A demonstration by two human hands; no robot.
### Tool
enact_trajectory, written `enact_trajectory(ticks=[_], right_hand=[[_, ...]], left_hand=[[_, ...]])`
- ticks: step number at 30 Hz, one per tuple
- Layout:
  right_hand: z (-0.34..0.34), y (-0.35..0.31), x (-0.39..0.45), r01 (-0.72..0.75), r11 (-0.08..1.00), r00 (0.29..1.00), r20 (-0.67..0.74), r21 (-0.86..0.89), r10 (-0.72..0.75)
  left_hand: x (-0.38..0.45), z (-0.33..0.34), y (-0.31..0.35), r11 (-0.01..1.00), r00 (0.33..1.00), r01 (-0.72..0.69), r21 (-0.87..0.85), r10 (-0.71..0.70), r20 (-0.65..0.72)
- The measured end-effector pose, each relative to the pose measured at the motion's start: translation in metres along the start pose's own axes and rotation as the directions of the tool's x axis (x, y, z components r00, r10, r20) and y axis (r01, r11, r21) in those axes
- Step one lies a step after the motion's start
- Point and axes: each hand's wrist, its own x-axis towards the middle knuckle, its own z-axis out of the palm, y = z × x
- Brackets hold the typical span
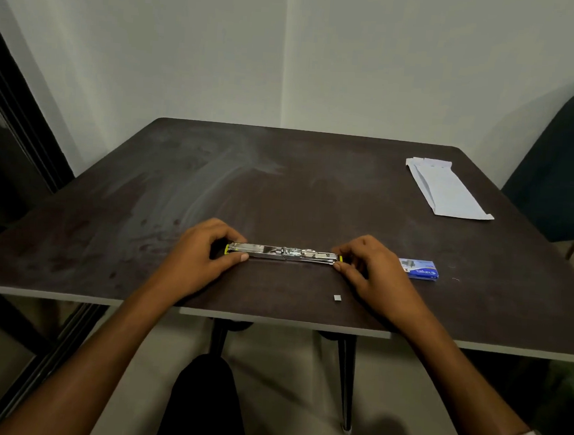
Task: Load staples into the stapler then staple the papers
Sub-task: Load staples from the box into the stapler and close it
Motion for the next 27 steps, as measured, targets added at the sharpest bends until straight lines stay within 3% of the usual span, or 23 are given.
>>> enact_trajectory(ticks=[6, 10, 15, 21, 25, 27], right_hand=[[0.000, 0.001, 0.000, -0.002, 1.000, 1.000, 0.009, -0.021, 0.002], [-0.002, 0.000, -0.001, -0.002, 1.000, 1.000, 0.017, -0.019, 0.002], [-0.002, -0.001, -0.001, -0.013, 1.000, 0.999, 0.034, -0.022, 0.014], [-0.003, 0.000, -0.002, -0.021, 1.000, 0.999, 0.039, 0.004, 0.021], [-0.003, -0.001, -0.002, -0.010, 0.999, 1.000, 0.030, 0.051, 0.008], [-0.002, 0.001, -0.002, -0.028, 0.997, 1.000, 0.015, 0.074, 0.027]], left_hand=[[0.000, -0.004, 0.009, 0.948, 0.992, 0.128, -0.292, -0.124, 0.034], [0.003, 0.002, 0.020, 0.871, 0.993, 0.111, -0.478, -0.114, 0.023], [0.011, 0.016, 0.036, 0.810, 0.997, 0.076, -0.581, -0.080, 0.019], [0.018, 0.042, 0.048, 0.831, 0.997, 0.071, -0.552, -0.058, 0.042], [0.019, 0.049, 0.047, 0.911, 0.997, -0.048, -0.409, 0.071, 0.040], [0.020, 0.051, 0.046, 0.915, 0.997, -0.048, -0.401, 0.067, 0.032]])
